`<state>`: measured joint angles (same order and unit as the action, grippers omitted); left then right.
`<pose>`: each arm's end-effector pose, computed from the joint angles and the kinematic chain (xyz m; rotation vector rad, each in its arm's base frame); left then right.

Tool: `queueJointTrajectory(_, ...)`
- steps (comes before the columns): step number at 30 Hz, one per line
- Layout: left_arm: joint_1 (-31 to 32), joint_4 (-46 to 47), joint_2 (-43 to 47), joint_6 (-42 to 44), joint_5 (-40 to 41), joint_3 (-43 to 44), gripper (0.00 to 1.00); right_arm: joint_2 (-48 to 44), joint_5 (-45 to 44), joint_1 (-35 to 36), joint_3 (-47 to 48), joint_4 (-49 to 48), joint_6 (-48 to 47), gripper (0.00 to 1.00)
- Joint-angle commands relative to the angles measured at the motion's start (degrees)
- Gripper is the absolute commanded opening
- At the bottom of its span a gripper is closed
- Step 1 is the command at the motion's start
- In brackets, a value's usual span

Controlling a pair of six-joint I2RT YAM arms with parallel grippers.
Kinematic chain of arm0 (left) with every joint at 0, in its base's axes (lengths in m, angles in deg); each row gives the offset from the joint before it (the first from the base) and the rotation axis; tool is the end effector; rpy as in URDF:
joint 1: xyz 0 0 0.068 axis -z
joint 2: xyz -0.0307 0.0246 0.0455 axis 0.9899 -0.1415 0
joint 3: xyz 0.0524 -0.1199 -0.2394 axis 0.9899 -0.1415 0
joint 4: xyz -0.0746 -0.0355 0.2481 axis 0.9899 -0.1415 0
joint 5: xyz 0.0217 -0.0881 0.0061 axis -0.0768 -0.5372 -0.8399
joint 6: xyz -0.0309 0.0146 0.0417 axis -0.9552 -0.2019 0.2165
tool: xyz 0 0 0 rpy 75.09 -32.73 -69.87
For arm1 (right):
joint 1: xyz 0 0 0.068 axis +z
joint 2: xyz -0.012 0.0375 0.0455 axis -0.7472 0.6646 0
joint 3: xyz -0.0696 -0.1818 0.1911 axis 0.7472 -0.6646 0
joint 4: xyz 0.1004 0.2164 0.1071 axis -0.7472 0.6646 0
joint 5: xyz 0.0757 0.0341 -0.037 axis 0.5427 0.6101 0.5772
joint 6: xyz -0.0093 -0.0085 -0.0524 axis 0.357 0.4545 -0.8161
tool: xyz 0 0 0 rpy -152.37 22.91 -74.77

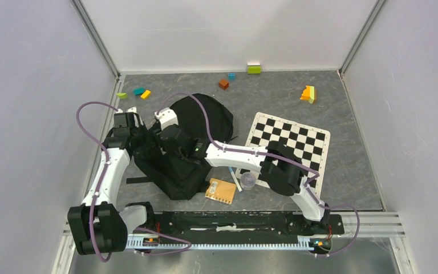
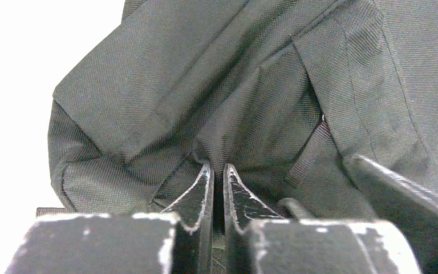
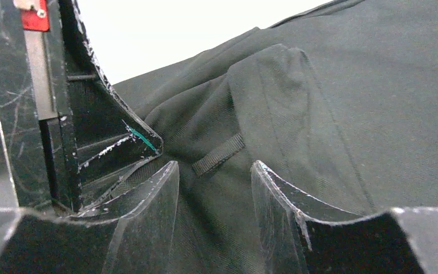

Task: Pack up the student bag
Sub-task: Unzip the student bag at the center of the board.

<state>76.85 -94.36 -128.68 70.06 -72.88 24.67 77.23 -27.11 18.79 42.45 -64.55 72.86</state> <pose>0.2225 0.0155 0.2490 -0.4232 2.4346 -0.2276 0.2125 0.4652 0.2462 -0.4974 1.9465 0.5781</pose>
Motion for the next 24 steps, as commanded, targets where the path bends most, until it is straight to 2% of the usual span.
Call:
queueJointTrajectory(1,0.1,0.4,0.7,1.7,-0.9,-0.5,0.06,3.7,-2.6,1.3,5.7,-0.6,-2.5,0.55)
queueJointTrajectory(3,0.1,0.2,0.9,1.7,-0.8,-0.4,0.02,5.1,-3.5,1.7,7.2,-0.1,-2.6,0.57)
queueJointTrajectory(8,0.1,0.2,1.5,1.4,-0.7,-0.5,0.02,8.2,-6.7,2.1,8.8,0.2,-2.6,0.55)
queueJointTrajectory(10,0.1,0.2,1.6,1.4,-0.5,-0.6,0.02,9.3,-8.4,2.2,9.3,1.3,-2.6,0.45)
queueJointTrajectory(13,0.1,0.2,1.7,1.4,-0.3,-0.6,0.02,9.4,-10.2,2.3,7.8,1.6,-2.5,0.25)
queueJointTrajectory(17,0.2,0.0,1.8,1.4,0.6,-0.5,0.02,5.8,-10.4,2.4,2.1,0.0,-1.6,0.0)
queueJointTrajectory(24,0.2,0.0,2.5,1.4,2.6,-0.2,0.02,-9.1,-10.4,2.4,-17.5,-8.6,-1.8,0.0)
